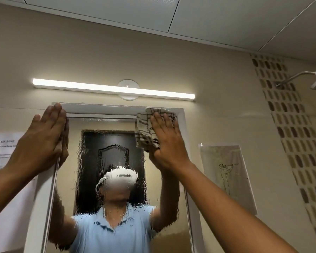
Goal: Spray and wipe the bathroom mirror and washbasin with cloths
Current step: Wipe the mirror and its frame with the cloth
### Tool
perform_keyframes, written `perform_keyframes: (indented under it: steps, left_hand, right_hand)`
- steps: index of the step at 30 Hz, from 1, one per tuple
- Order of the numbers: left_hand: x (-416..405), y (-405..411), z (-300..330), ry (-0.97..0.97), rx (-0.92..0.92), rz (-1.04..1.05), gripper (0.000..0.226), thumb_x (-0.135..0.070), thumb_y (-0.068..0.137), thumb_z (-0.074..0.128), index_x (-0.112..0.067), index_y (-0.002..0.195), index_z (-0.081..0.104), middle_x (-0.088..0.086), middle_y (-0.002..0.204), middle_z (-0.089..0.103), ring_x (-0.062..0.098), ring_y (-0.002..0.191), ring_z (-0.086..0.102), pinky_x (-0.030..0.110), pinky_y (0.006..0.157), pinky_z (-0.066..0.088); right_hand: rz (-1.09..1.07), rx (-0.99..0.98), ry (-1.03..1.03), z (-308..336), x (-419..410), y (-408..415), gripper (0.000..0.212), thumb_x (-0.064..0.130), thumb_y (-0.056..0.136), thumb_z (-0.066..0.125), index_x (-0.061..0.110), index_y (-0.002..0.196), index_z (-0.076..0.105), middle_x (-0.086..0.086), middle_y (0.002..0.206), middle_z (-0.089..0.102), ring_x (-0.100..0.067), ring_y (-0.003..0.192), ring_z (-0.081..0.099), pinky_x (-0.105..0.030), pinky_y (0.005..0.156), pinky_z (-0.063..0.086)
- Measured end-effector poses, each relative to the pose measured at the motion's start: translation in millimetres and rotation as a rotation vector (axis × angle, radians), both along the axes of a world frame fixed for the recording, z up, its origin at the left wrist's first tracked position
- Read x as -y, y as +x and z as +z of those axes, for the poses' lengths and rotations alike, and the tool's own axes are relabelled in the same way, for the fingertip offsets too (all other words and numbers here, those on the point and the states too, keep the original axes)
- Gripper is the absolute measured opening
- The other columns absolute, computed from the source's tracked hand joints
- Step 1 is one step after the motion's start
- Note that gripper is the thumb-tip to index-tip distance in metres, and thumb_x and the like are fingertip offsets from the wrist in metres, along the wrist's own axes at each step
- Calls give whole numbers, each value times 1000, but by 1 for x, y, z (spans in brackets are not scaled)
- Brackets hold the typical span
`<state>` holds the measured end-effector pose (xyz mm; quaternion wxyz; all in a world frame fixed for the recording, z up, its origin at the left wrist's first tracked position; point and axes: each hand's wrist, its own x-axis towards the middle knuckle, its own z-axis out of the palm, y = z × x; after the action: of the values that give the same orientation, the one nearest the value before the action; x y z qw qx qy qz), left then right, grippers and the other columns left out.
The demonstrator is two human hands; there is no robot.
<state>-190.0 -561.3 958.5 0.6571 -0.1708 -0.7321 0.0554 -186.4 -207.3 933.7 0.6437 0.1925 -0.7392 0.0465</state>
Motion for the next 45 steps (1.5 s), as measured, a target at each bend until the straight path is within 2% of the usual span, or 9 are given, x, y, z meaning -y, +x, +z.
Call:
perform_keyframes:
  steps: [5,10,12,16,22,28,31,35,45]
  left_hand:
    - [2,-6,-7,100,-13,-5,76,-21,86,29,-14,158,4,5,166,-2,11,152,-10,23,120,-14]
    - [-2,2,-13,107,-50,-37,71,-25,91,26,-11,157,8,6,166,1,15,153,-4,21,120,-13]
    - [-4,4,-18,120,-51,-51,70,-28,92,27,-10,157,7,6,165,1,16,152,-2,21,120,-12]
    - [-6,8,-23,142,-32,-65,74,-22,88,34,-8,156,8,9,165,3,20,153,1,37,124,4]
    - [0,10,-27,136,-14,-36,68,-26,93,24,-10,156,6,7,165,1,18,153,1,35,123,4]
    - [2,6,-26,119,-15,-64,69,-42,97,19,-9,157,9,7,165,5,19,153,4,38,124,10]
    - [2,4,-28,158,-20,-123,70,-41,98,25,-7,157,10,10,165,11,21,152,8,38,122,15]
    - [2,4,-29,194,-32,-156,67,-34,98,28,-5,156,15,12,164,16,22,152,12,41,122,20]
    - [4,2,-32,195,-48,-118,67,-40,98,22,-5,155,19,12,163,18,24,152,15,41,123,15]
  right_hand:
    - [-40,1,-149,-8,-8,-4,86,38,85,42,23,159,2,1,167,-7,-17,152,-15,-50,124,2]
    - [-58,-3,-341,-12,24,-5,99,83,84,20,25,157,-12,-1,165,-21,-21,150,-24,-49,122,-12]
    - [-40,1,-358,-11,42,-4,105,88,81,19,24,156,-16,-1,164,-24,-21,149,-26,-51,121,-12]
    - [-46,-2,-220,-9,84,-3,92,79,91,17,23,156,-16,-2,163,-26,-22,149,-27,-54,121,-10]
    - [-50,-15,-12,-4,144,-8,93,52,92,49,20,158,-9,-5,164,-21,-25,149,-26,-58,120,-6]
    - [-41,-54,126,2,185,-7,93,65,86,35,18,159,2,-7,167,-7,-26,152,-15,-56,120,-9]
    - [-28,-55,148,5,196,-2,91,61,79,16,18,159,6,-6,167,-2,-26,153,-12,-56,120,-9]
    - [15,-71,137,5,200,0,85,54,82,13,18,159,12,-5,167,5,-25,154,-6,-55,121,-9]
    - [21,-86,290,4,181,4,79,46,92,50,18,158,16,-5,166,13,-23,154,2,-54,122,-2]
